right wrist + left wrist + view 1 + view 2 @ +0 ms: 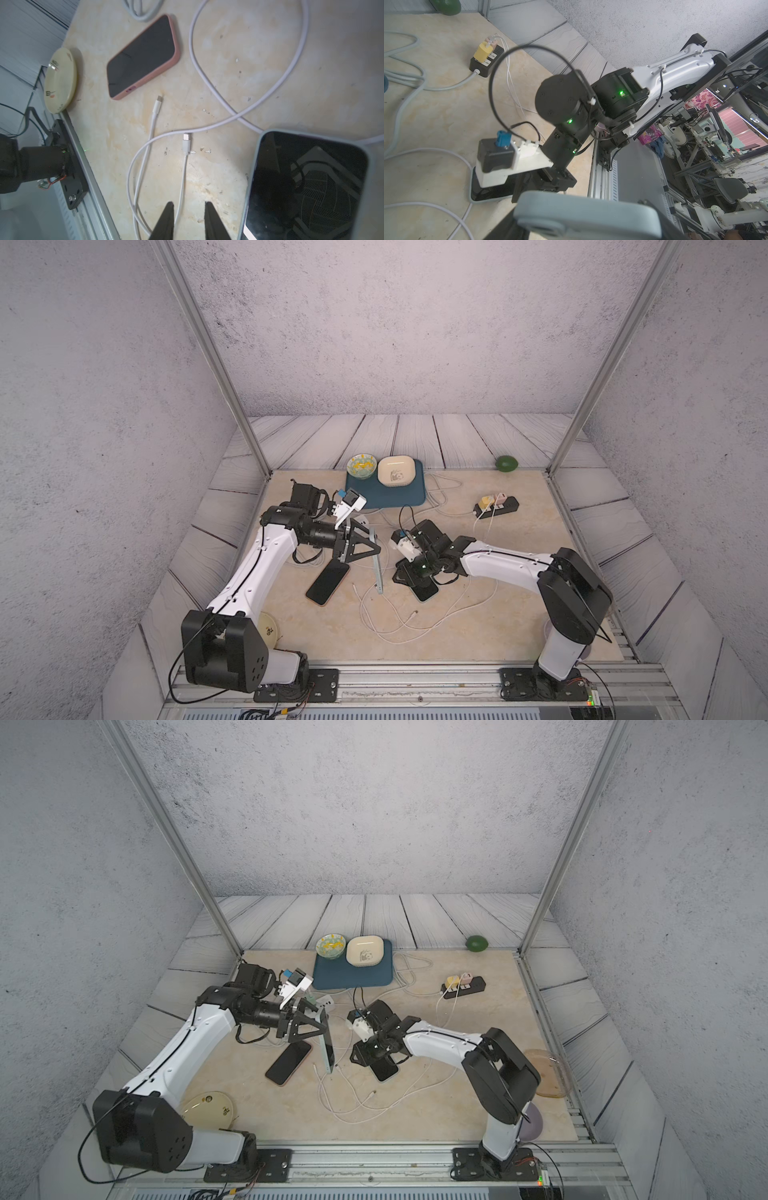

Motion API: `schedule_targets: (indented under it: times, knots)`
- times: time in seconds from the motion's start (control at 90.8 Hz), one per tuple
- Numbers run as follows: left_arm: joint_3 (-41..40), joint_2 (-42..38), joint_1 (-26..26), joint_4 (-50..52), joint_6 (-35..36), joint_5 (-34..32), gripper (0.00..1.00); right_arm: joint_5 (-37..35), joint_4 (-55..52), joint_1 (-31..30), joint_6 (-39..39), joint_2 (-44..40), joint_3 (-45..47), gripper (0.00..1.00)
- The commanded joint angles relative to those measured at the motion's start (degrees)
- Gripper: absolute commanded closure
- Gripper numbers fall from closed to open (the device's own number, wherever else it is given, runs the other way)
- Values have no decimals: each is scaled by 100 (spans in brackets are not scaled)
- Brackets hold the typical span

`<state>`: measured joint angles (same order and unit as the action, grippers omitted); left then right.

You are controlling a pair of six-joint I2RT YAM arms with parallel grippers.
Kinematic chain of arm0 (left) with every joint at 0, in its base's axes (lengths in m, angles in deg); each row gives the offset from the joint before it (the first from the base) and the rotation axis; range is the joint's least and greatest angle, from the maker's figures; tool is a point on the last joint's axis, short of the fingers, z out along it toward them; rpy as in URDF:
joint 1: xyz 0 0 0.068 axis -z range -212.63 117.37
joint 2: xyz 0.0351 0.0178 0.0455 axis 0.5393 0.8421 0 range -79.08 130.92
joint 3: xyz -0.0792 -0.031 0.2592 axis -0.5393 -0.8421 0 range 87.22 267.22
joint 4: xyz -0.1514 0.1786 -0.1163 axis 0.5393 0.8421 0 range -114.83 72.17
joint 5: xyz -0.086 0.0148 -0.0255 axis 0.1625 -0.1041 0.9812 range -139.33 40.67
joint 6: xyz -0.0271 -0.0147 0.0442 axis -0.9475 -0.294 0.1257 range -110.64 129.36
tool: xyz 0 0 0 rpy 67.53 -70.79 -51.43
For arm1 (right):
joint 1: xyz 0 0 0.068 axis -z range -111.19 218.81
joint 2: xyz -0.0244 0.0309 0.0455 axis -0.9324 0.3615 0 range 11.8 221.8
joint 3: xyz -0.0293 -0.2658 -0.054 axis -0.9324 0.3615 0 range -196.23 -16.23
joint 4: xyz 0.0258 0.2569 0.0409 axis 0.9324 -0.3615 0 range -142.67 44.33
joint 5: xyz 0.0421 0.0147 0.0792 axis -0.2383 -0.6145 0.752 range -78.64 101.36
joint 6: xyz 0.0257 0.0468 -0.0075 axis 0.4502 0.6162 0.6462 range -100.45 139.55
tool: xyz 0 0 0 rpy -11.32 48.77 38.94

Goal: Unplug the charging cable from the phone
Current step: Remove the charging cable from the phone, then place the phone at the center of the board.

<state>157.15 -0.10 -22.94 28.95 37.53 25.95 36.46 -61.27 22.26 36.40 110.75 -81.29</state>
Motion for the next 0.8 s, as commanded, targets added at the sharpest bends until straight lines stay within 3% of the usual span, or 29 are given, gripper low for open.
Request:
schedule_targets:
  times: [0.0, 0.231, 0.484, 0.705, 0.793]
  knots:
    - [165, -140, -37, 158, 159, 331, 75, 384, -21, 167, -135, -446, 113, 69]
    - [126, -122, -37, 143, 207, 244, 75, 976, -17, 366, -407, -925, 125, 56]
    - [117, -94, -19, 117, 197, 208, 75, 2086, 35, 382, -871, -1282, 65, 28]
    - [118, -89, -9, 107, 186, 192, 75, 2698, 334, 353, -992, -1386, 124, 13]
    - [125, -85, -3, 98, 172, 190, 75, 2800, 476, 287, -1076, -1416, 159, 2]
